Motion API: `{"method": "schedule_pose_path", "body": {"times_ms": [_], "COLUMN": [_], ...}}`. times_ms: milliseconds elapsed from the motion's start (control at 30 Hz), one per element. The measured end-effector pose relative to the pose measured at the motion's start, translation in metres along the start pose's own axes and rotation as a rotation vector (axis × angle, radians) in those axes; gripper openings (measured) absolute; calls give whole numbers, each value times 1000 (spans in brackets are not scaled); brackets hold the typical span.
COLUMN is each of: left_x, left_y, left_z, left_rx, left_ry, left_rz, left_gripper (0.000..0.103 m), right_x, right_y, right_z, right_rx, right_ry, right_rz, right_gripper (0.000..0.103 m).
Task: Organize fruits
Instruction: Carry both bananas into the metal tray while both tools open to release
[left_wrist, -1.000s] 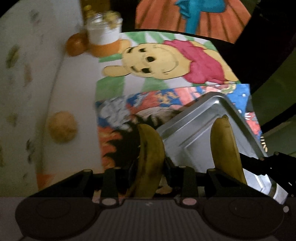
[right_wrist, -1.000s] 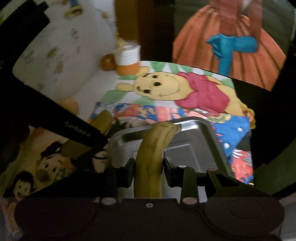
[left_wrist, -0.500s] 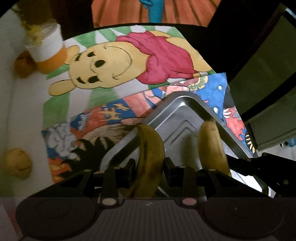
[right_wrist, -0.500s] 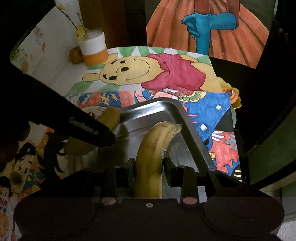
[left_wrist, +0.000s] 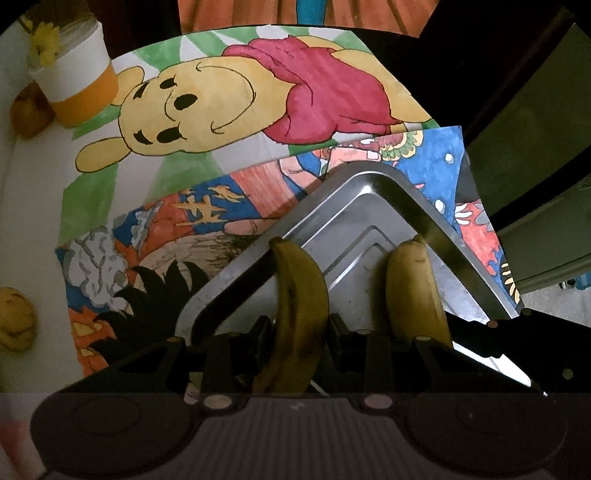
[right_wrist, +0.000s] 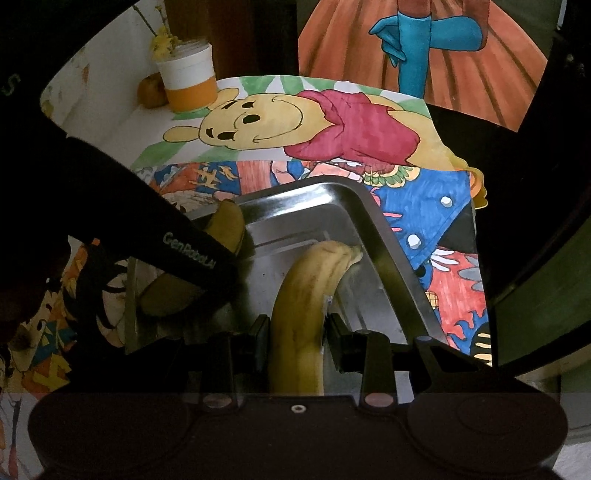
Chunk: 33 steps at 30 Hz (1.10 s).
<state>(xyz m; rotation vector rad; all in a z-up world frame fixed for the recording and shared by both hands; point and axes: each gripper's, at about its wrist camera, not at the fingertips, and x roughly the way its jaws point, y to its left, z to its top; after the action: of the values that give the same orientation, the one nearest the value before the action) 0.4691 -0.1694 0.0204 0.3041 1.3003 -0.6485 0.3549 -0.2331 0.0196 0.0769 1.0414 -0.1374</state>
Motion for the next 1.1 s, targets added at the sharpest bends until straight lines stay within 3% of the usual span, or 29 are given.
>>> {"method": "schedule_pose_path", "body": {"times_ms": [200, 500, 633, 767, 967, 1100], "left_x": [0, -1, -8, -19, -39, -56], "left_y": [1, 2, 4, 5, 3, 3], "left_z": [-1, 0, -4, -10, -21, -31], "left_rx": [-8, -32, -53, -82, -114, -158], "left_ry": [-2, 10, 0, -23, -61, -89], "left_rz": [1, 0, 12, 23, 47, 59], "left_gripper": [36, 41, 49, 67, 85, 92], "right_x": [-1, -10, -19, -32, -52, -69], "right_y": [0, -2, -6, -13, -21, -25], "right_z": [-1, -5, -5, -4, -5, -10], "right_rx": [-18, -29, -37, -44, -63, -78], "right_ry": [0, -8, -27, -54, -80, -95], "right_rz": [0, 15, 4, -5, -11, -7], "right_gripper": [36, 48, 61, 71, 82, 87]}}
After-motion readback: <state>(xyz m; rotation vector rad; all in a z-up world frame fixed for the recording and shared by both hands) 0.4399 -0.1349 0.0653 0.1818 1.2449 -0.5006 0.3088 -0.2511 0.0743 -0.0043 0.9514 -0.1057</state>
